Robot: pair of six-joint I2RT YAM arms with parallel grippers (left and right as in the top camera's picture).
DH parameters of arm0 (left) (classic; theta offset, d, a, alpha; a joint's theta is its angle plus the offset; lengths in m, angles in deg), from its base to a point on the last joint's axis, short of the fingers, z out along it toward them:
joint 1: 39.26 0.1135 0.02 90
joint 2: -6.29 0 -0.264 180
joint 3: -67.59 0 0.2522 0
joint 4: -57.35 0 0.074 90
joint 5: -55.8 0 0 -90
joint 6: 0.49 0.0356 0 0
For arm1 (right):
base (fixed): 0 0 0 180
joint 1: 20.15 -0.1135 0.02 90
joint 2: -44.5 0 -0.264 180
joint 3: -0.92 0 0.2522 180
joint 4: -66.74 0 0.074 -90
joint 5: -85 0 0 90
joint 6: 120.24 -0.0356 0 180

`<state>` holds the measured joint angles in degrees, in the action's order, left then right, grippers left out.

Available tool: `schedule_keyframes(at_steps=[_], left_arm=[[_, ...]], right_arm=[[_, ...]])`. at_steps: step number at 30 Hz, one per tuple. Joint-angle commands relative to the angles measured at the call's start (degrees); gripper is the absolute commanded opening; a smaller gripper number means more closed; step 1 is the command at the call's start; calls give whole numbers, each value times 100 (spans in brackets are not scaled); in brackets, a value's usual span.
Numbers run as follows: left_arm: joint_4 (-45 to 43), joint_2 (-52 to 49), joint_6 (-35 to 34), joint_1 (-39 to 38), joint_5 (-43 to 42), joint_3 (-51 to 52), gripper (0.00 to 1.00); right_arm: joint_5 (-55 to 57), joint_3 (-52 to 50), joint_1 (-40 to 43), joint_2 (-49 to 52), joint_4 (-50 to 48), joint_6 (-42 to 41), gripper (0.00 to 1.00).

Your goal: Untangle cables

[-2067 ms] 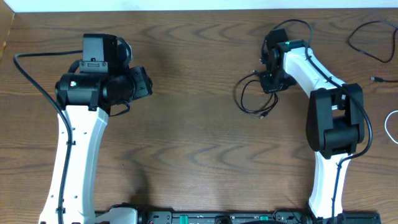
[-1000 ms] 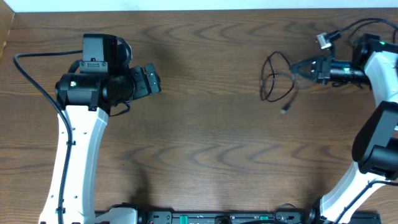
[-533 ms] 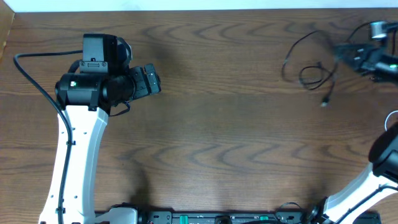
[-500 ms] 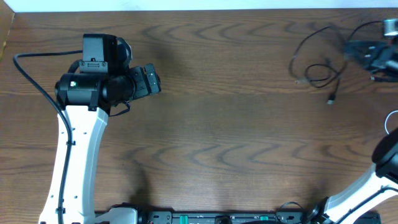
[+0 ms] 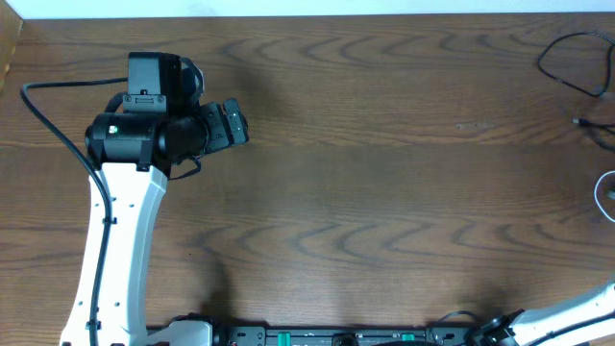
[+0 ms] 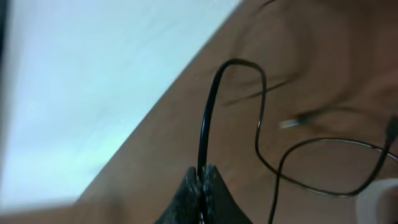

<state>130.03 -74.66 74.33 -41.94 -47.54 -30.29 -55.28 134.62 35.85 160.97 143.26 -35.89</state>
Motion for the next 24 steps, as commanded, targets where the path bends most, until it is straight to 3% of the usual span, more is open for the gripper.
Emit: schedule_keyframes(at_steps=[1,2,3,5,7,15,24], left_arm=[[13,-28,9,-4,50,-48,97],[15,-28,9,-2,52,-48,98],[15,-28,9,-2,50,-48,98],[15,-28,9,-4,50,-48,98],[15,-28,9,-2,50,-48,98],[17,-28,11,-4,50,-48,98],[17,-28,9,-4,50,-48,98]], right_arm=[[807,111,48,-133,-249,-466,1],[859,111,39,-133,-356,-463,2],[933,111,13,-133,-442,-466,32],[979,111,-26,-133,-474,-463,70],[964,111,-96,-133,-422,-466,88],[962,114,-737,-219,205,-302,93],[968,114,-2251,-1182,1250,914,93]])
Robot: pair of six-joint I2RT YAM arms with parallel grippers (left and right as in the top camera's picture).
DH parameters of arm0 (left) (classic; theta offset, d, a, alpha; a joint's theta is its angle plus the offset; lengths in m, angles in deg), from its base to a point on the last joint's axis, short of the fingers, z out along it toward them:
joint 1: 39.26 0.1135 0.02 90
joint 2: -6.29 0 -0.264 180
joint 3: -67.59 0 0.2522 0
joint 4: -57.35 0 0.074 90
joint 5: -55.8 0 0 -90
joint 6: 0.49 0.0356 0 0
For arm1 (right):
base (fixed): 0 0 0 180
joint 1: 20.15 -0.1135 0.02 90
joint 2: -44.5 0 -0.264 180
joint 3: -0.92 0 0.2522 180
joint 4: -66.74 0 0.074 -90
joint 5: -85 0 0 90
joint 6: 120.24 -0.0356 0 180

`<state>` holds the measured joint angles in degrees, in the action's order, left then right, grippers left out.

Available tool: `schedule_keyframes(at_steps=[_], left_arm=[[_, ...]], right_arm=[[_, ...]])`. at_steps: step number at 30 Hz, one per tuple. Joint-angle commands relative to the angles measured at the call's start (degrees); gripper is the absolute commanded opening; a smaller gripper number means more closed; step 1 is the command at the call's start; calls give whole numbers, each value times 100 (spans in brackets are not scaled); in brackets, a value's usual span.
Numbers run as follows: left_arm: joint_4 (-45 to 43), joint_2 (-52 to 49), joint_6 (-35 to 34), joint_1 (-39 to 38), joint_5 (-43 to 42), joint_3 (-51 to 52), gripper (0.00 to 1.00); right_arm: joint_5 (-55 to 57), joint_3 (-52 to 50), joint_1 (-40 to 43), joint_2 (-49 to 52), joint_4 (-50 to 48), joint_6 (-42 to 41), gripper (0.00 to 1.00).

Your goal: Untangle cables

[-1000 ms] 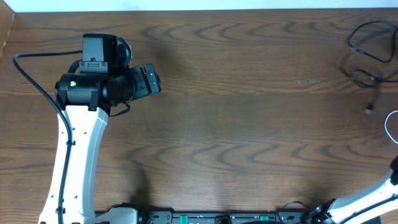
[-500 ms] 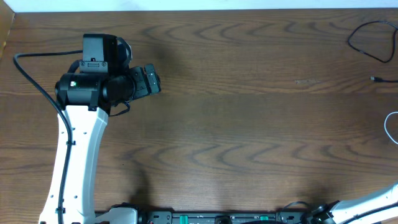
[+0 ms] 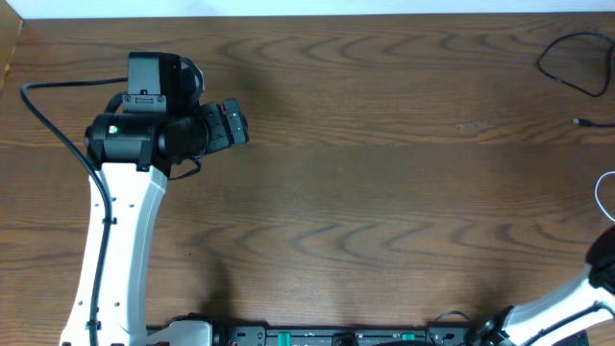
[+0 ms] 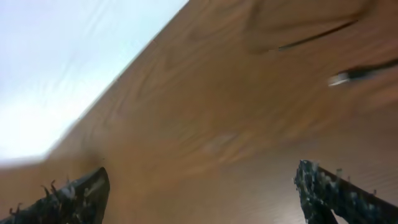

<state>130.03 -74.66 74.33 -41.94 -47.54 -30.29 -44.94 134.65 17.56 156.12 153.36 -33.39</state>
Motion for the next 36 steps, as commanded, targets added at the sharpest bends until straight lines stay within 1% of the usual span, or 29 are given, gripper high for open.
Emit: schedule_keyframes(at_steps=[1,5,8,9,12,16,20,24,27,28,29,31,32,33,36], left_arm=[[17,-28,11,-2,52,-48,98],[17,-28,11,-2,52,-48,98],[17,-28,9,-2,52,-48,98],[17,-28,11,-2,52,-48,98],[17,-28,11,-2,52,-48,98],[17,-28,11,-2,52,-48,98],[17,-28,11,-2,50,-48,98],[17,-28,11,-2,52,-48,98],[17,-28,11,-2,52,-48,98],[17,-28,11,-2,52,-48,98],[17,-28,11,-2,52,-48,98],[17,-28,11,-2,52,-48,98],[17,-28,11,-2,52,-48,98],[17,-28,9,-2,52,-48,98],[17,-28,11,-2,52,-48,98]], right_arm=[[-63,111,-605,-863,378,796,93],[0,111,-1327,-1502,874,1255,93],[354,111,-1923,-2041,1279,1263,94],[470,111,-2090,-2192,1432,1244,99],[531,111,-2498,-2592,2002,1241,99],[551,109,-2734,-2953,2430,1244,99],[555,109,-2730,-3202,2441,1244,99],[1309,109,-2730,-3305,2441,1279,99],[1410,83,-2732,-3305,2441,2092,99],[1381,35,-2730,-3298,2435,2498,99],[1360,-4,-2741,-3298,2409,2677,99],[1078,-190,-2754,-3440,2203,3386,99],[850,-459,-2826,-3635,1908,3906,99],[778,-719,-2879,-3814,1648,4183,99],[793,-1617,-3047,-4360,796,4474,99]])
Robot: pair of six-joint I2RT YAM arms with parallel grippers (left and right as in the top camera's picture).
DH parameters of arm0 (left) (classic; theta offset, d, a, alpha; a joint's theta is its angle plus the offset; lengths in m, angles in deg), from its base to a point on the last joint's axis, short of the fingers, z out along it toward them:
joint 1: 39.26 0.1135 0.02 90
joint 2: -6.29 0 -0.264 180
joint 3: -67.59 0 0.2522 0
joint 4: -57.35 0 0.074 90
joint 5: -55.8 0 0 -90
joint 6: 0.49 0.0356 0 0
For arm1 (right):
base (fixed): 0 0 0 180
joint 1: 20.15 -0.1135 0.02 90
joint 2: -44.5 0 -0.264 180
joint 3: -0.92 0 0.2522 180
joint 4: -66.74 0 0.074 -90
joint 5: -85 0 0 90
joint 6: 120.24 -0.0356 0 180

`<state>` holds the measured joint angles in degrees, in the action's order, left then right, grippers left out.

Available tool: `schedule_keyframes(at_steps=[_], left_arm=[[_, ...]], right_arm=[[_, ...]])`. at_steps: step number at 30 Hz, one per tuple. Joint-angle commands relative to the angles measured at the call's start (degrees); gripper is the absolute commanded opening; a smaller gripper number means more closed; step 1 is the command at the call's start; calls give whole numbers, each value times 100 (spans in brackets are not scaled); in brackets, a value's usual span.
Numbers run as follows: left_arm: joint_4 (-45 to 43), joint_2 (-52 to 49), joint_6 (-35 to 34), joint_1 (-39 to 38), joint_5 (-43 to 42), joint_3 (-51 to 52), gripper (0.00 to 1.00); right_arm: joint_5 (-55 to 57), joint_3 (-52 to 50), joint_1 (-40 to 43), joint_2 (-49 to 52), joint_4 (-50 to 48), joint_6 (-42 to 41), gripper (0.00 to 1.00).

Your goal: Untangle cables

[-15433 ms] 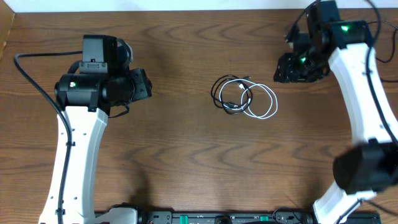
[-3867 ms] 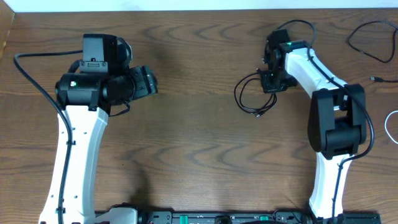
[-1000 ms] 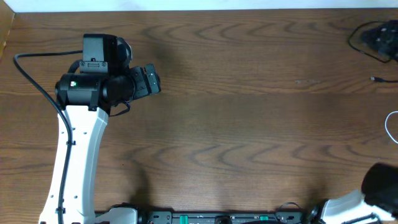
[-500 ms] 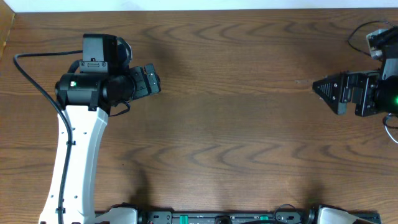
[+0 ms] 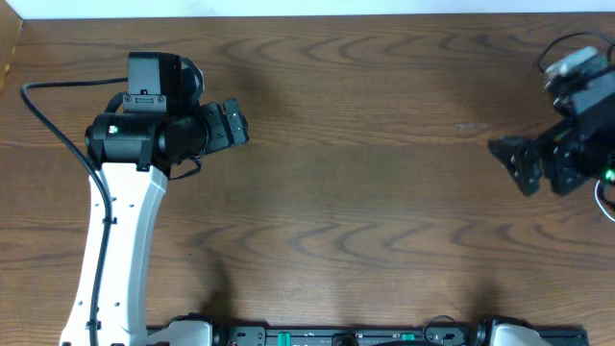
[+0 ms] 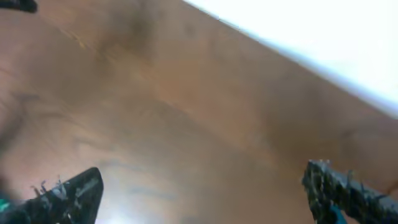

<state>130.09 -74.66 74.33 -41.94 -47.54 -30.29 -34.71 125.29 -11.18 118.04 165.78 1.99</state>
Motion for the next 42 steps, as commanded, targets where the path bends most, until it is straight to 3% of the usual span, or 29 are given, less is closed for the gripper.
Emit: schedule_keyframes(at_steps=[1,6,9,12,20,30,33,42], left_arm=[[11,-28,11,-2,52,-48,98],[11,-28,11,-2,52,-48,98],[11,-28,9,-2,52,-48,98],[11,-28,11,-2,52,-48,98],[11,-28,11,-2,52,-48,98],[11,-28,11,-2,52,-48,98],[11,-28,11,-2,52,-48,98],[11,-28,11,-2,52,-48,98]], right_arm=[[-214,-1482,-275,-1012,-1152,986,99],[-216,-4065,-479,-2522,-3637,911,99],[173,-5772,-570,-3637,-5276,-173,99],[597,-6765,-658,-4387,-6096,-837,99],[601,-9195,-684,-6249,-7685,-844,99],[970,-10839,-684,-7326,-8703,-1515,99],[1051,-11040,-682,-7326,-8854,-1620,99],[2555,-11031,-684,-7326,-8631,-3049,99]])
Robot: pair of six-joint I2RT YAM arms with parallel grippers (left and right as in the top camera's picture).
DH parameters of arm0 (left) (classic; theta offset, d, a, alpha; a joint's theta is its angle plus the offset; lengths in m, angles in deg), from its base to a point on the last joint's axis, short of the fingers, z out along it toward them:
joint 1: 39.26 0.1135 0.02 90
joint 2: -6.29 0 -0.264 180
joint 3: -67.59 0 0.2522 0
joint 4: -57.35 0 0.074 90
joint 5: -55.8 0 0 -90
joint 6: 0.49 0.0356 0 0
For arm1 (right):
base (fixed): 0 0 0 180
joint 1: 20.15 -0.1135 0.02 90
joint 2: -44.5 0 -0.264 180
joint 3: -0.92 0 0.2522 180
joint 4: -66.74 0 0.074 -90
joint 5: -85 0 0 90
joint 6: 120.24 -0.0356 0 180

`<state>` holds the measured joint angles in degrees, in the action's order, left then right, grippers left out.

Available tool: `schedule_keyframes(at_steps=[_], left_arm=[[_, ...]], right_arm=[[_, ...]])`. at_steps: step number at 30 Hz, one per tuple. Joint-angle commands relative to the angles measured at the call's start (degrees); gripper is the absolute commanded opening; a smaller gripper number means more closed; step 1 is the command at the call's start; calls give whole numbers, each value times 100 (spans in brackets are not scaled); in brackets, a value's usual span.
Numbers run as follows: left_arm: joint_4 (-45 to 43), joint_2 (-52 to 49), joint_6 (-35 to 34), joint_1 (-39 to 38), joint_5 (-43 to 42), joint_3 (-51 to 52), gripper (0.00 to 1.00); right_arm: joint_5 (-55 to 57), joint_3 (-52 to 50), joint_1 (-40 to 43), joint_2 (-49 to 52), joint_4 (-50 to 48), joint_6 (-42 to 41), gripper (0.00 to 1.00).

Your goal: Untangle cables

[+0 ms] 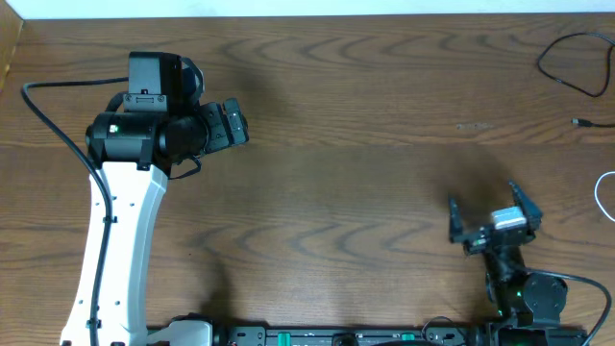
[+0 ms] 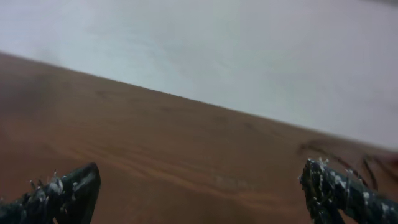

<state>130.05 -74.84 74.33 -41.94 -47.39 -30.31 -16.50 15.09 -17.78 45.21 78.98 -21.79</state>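
A thin black cable [image 1: 567,62] lies looped at the table's far right corner, with a small plug end [image 1: 579,122] just in front of it. A white cable [image 1: 605,197] curves in at the right edge. My right gripper [image 1: 488,213] stands near the front right, well short of the cables. In the right wrist view the right gripper [image 2: 199,193] is open, with only bare wood between its fingertips [image 2: 339,193]. My left gripper [image 1: 233,122] rests at the far left, pointing right, its fingers close together and holding nothing.
The wooden table [image 1: 365,144] ends at a white wall along its far edge [image 2: 205,56]. The left arm's own black lead [image 1: 53,120] trails along the left side. A rail with hardware [image 1: 327,336] runs along the front edge.
My right gripper was at the right edge at mid-depth, beside the cables. Now it is nearer the front and further left, still open and empty. The left arm has not moved.
At first my right gripper was shut on the black cable, off the overhead view's right side. Then it was open, with the cable lying on the table. Later it stood open by the right edge, and now it is open near the front.
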Motion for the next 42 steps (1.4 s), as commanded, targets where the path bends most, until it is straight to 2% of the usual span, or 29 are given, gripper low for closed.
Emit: schedule_keyframes(at_steps=[1,4,32,37,42], left_arm=[[15,-11,11,-2,37,-46,98],[15,-11,11,-2,37,-46,98],[68,-11,13,-2,44,-46,98],[168,20,11,2,363,-46,98],[-289,531,273,-4,348,-26,98]], right_arm=[[780,-11,-24,-44,125,-673,99],[809,-11,-24,-44,590,-673,99],[901,-9,-22,-44,566,-669,99],[901,-9,-22,-44,566,-669,99],[901,-9,-22,-44,564,-669,99]])
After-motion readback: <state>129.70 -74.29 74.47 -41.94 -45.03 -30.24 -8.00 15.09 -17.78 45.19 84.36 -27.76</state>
